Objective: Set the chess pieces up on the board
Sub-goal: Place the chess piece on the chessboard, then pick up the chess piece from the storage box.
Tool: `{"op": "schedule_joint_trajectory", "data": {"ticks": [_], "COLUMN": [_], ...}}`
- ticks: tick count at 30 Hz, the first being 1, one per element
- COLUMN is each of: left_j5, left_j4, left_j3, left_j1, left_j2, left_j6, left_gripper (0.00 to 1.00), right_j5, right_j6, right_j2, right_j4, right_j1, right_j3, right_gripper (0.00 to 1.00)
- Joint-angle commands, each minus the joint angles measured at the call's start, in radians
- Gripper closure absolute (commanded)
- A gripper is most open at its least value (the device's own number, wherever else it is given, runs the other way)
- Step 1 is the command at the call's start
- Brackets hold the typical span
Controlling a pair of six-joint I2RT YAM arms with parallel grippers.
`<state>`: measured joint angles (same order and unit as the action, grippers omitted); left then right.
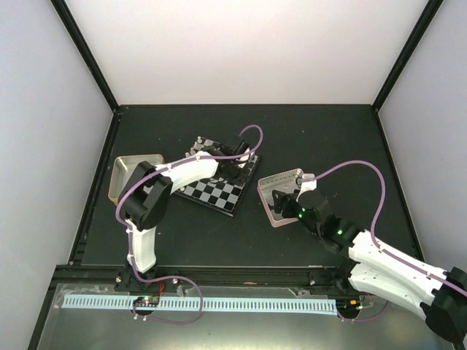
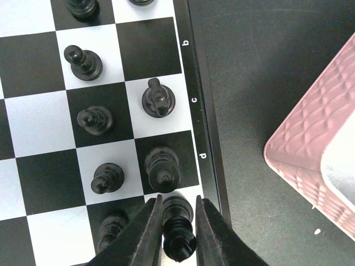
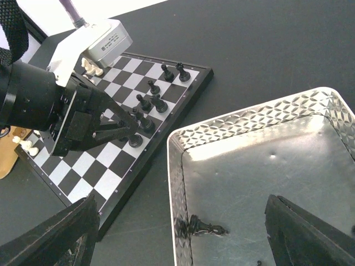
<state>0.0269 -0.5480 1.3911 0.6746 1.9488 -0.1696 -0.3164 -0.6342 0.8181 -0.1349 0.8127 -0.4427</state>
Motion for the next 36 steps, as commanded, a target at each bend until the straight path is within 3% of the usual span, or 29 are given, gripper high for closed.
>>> {"op": "schedule_joint_trajectory", "data": {"ticks": [1, 11, 18, 27, 32, 36], "left_j5": [-0.002, 0.015, 0.050, 0.051, 0.086, 0.124], "left_j4": [-0.026, -0.063, -0.066, 0.084, 0.200, 0.282], "left_j3": [0.036, 0.040, 0.021, -0.186, -0.313, -0.381], "left_j1": [-0.002, -0.002, -0.005, -0.069, -0.081, -0.083], "left_j2": [0.010, -0.054, -0.197, -0.522, -0.661, -0.724], "left_j6": [0.009, -0.005, -0.048, -0.154, -0.173, -0.173], "left_gripper": [0.79, 0.62, 0.47, 0.44, 0.43, 0.42], "right_j5": [-0.041, -0.061, -0.070, 0.208, 0.219, 0.152], "right_j6": [-0.002, -0.017, -0.078, 0.081, 0.153, 0.149], "right_j2": [0.003, -0.025, 0.008, 0.345, 0.506, 0.622], "right_j4": [-0.006, -0.051, -0.219, -0.552, -0.683, -0.742], "right_j1": [-0.003, -0.004, -0.053, -0.279, -0.293, -0.297], "right_j3": [-0.024, -0.055, -0.157, -0.406, -0.495, -0.543], "right_gripper": [0.18, 0.18, 0.21, 0.25, 0.28, 0.39]}}
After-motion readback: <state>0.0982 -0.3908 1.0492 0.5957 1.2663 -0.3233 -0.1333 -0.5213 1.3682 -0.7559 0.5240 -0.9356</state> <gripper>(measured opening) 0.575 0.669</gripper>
